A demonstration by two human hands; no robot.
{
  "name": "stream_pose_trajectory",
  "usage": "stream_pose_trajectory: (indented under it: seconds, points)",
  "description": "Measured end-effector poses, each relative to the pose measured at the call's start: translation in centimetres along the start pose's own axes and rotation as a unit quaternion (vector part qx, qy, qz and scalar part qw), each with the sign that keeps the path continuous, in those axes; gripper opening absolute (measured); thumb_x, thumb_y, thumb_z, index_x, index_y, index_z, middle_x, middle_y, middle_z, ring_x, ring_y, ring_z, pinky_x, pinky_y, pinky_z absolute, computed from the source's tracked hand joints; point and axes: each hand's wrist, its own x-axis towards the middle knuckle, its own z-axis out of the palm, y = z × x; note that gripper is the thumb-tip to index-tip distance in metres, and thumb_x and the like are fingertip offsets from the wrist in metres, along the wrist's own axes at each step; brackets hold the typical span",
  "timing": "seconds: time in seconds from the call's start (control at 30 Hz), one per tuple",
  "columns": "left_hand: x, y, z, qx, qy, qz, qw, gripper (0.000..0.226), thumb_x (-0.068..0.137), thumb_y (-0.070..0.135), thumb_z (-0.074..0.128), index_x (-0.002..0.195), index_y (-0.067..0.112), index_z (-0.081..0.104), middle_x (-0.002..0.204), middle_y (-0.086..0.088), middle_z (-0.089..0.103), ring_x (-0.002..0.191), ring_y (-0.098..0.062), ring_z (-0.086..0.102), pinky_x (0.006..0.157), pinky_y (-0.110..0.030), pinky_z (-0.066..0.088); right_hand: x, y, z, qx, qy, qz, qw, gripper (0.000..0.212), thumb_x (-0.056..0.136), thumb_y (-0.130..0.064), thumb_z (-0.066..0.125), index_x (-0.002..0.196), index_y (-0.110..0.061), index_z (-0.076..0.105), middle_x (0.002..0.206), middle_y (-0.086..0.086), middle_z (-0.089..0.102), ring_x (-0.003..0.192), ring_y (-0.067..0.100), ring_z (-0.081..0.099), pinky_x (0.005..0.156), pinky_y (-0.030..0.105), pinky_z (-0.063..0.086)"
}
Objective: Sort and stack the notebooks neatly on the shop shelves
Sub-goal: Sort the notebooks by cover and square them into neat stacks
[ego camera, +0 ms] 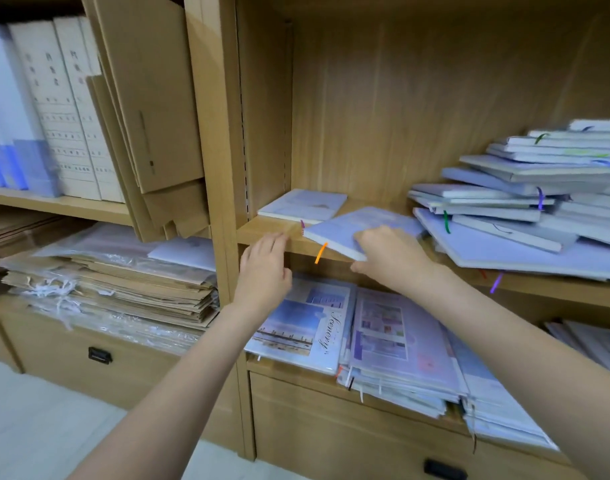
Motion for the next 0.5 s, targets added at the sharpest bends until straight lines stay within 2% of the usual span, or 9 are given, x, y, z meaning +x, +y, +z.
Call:
stream_pose_trajectory:
  seconds: [0.03, 0.1, 0.17, 0.23, 0.33, 0.4, 0.47, 0.5]
  points:
    - [0.0, -0.2, -0.2, 0.007, 0.002, 0.01, 1.0, 0.058, 0.084, 0.004, 0.045, 0.141, 0.012, 0.034, 0.145, -0.003, 0.036, 0.136, -0.018, 0.026, 0.112, -0.032, 0.014, 0.0, 0.0, 0.0, -0.037, 0.006, -0.006, 0.999, 0.021, 0.09, -0.012, 0.053, 0.111, -0.007, 0.057, 0.114, 0.015, 0.06, 0.106, 0.031, 0.058, 0.074, 0.032, 0.043]
    - [-0.1, -0.8, -0.3, 0.013, 0.012, 0.035, 0.999, 0.059, 0.083, 0.002, 0.046, 0.14, 0.013, 0.036, 0.144, -0.002, 0.038, 0.136, -0.018, 0.027, 0.113, -0.033, 0.014, -0.2, 0.3, -0.3, -0.073, 0.024, -0.012, 0.997, 0.028, 0.086, 0.003, 0.047, 0.108, -0.009, 0.058, 0.109, 0.014, 0.061, 0.101, 0.031, 0.06, 0.071, 0.033, 0.044]
    - [-0.1, -1.2, -0.4, 0.012, 0.019, 0.05, 0.998, 0.059, 0.083, 0.002, 0.046, 0.14, 0.015, 0.037, 0.143, 0.0, 0.039, 0.136, -0.016, 0.029, 0.115, -0.034, 0.012, -0.3, 1.1, -1.4, -0.06, 0.071, 0.002, 0.996, 0.027, 0.087, 0.001, 0.045, 0.107, -0.013, 0.056, 0.106, 0.012, 0.061, 0.098, 0.031, 0.06, 0.065, 0.032, 0.04]
    - [0.4, -1.8, -0.5, 0.018, 0.031, 0.042, 0.998, 0.057, 0.085, 0.004, 0.046, 0.14, 0.017, 0.037, 0.144, 0.0, 0.038, 0.137, -0.016, 0.027, 0.115, -0.032, 0.006, 0.0, 2.1, -3.3, -0.031, 0.179, 0.014, 0.983, 0.02, 0.09, -0.006, 0.046, 0.105, -0.015, 0.056, 0.101, 0.011, 0.062, 0.094, 0.034, 0.06, 0.064, 0.035, 0.038]
    - [1.4, -2.8, -0.2, 0.042, 0.051, 0.027, 0.997, 0.054, 0.086, 0.007, 0.048, 0.139, 0.016, 0.04, 0.144, -0.003, 0.039, 0.137, -0.018, 0.029, 0.116, -0.033, 0.003, 1.9, 2.9, -5.4, 0.037, 0.346, -0.028, 0.937, 0.02, 0.085, -0.003, 0.052, 0.101, -0.011, 0.059, 0.091, 0.014, 0.063, 0.081, 0.04, 0.062, 0.063, 0.043, 0.049]
    - [1.9, -3.4, 0.0, 0.045, 0.059, 0.028, 0.997, 0.053, 0.078, 0.003, 0.056, 0.13, 0.013, 0.052, 0.134, -0.008, 0.052, 0.128, -0.023, 0.044, 0.114, -0.036, 0.012, 3.6, 2.2, -5.3, 0.036, 0.387, -0.068, 0.919, 0.03, 0.076, 0.004, 0.053, 0.102, -0.008, 0.062, 0.089, 0.013, 0.065, 0.073, 0.038, 0.064, 0.054, 0.041, 0.052]
    - [2.2, -3.9, 0.3, 0.061, 0.069, 0.041, 0.995, 0.054, 0.063, -0.002, 0.069, 0.115, 0.01, 0.064, 0.115, -0.01, 0.065, 0.11, -0.027, 0.06, 0.106, -0.043, 0.027, 5.3, 1.5, -4.0, 0.004, 0.398, -0.109, 0.911, 0.034, 0.073, -0.002, 0.042, 0.097, -0.007, 0.066, 0.088, 0.011, 0.069, 0.071, 0.033, 0.067, 0.048, 0.033, 0.051]
    - [2.2, -4.0, 0.4, 0.073, 0.078, 0.047, 0.993, 0.055, 0.055, -0.002, 0.073, 0.109, 0.01, 0.067, 0.108, -0.01, 0.068, 0.103, -0.026, 0.064, 0.101, -0.047, 0.034, 6.0, 1.4, -3.1, -0.014, 0.374, -0.118, 0.92, 0.036, 0.075, -0.007, 0.037, 0.098, -0.007, 0.066, 0.092, 0.01, 0.069, 0.077, 0.031, 0.068, 0.05, 0.031, 0.05]
